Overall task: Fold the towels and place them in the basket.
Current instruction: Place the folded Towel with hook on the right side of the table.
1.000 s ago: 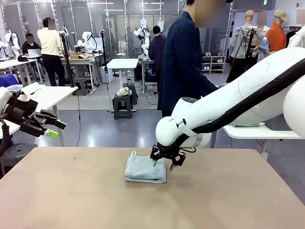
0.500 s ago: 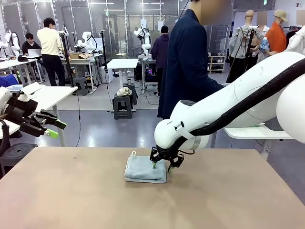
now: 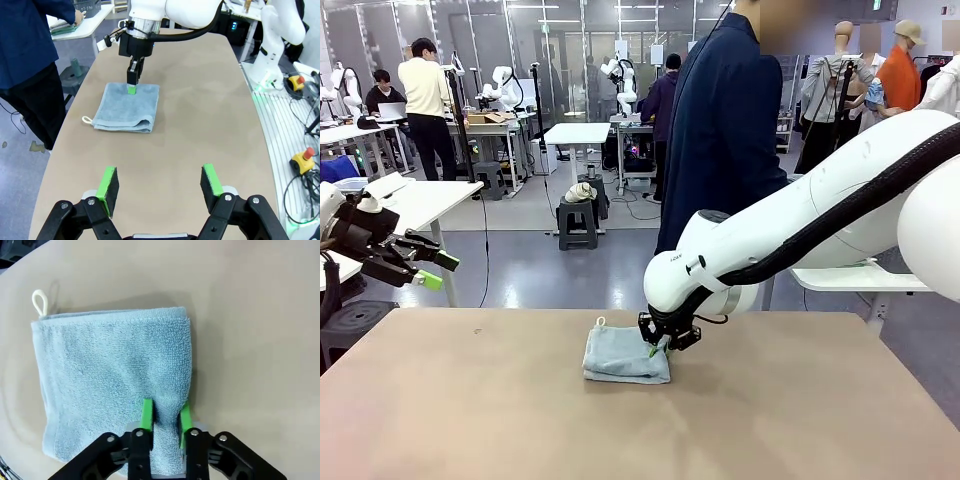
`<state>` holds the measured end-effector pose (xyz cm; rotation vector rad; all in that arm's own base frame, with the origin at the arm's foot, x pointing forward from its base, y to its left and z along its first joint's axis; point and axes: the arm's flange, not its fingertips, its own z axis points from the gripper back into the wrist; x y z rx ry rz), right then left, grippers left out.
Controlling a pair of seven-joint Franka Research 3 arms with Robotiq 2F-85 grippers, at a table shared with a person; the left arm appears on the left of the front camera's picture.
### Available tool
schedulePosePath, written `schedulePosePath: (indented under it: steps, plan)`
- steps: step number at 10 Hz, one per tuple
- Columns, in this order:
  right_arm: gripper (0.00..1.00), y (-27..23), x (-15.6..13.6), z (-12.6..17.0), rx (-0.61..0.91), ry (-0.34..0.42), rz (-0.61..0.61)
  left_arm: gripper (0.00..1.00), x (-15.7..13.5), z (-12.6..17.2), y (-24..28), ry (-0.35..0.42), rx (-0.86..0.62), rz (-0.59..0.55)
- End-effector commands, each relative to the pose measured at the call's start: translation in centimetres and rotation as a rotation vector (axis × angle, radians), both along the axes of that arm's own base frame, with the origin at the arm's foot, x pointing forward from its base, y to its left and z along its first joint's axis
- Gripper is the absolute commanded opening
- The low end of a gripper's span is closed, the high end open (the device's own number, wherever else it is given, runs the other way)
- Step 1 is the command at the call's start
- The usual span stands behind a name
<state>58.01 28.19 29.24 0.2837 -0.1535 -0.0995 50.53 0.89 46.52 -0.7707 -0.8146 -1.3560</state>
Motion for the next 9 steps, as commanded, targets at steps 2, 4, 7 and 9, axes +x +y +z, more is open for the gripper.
schedulePosePath:
  steps: [2, 4, 7, 9]
  plan:
    - [0.0, 0.29, -0.06, 0.57, -0.022, -0.001, 0.014, 0.84, -0.11, 0.21, 0.02, -0.004, 0.005, -0.007]
    - [0.0, 0.31, 0.0, 0.77, -0.046, -0.037, 0.042, 0.84, -0.11, 0.21, 0.02, -0.004, 0.005, -0.007]
    - [0.0, 0.24, 0.05, 0.35, -0.006, -0.002, 0.013, 0.84, -0.11, 0.21, 0.02, -0.004, 0.005, -0.007]
    - [0.0, 0.24, 0.05, 0.35, -0.006, -0.002, 0.013, 0.84, -0.11, 0.21, 0.02, -0.004, 0.005, -0.007]
